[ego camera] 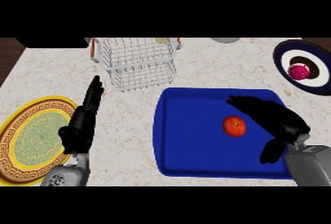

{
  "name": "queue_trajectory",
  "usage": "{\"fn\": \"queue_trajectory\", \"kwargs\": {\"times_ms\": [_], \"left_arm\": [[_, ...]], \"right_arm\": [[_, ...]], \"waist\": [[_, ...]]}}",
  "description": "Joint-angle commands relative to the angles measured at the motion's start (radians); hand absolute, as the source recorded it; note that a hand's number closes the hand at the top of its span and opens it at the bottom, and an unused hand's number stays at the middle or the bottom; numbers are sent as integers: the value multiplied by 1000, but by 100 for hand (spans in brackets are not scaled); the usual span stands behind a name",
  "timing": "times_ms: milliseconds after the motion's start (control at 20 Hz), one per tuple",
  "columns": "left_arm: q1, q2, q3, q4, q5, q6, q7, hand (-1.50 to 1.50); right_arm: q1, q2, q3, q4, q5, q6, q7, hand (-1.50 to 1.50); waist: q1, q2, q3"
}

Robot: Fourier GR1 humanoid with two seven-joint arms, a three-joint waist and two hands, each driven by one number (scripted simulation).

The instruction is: Pick the tomato from the tray and place it in the tiered basket

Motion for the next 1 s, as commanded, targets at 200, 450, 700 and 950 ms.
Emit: {"fn": "queue_trajectory", "kwargs": {"times_ms": [200,450,700,950], "left_arm": [[25,-6,23,-6,-2,-24,-28,0],[-88,-22,54,95,2,-24,1,0],[-68,-12,60,63,-20,-26,1,0],[60,-29,3,-83,-44,-25,15,0]], "right_arm": [[20,18,-3,60,62,-49,-61,-150],[3,81,8,133,88,-102,-46,-150],[31,99,8,107,97,-90,-41,-150],[-26,123,-9,182,104,-97,-45,-150]], "waist": [[0,0,0],[-2,0,0],[-3,0,0],[1,-1,0]]}}
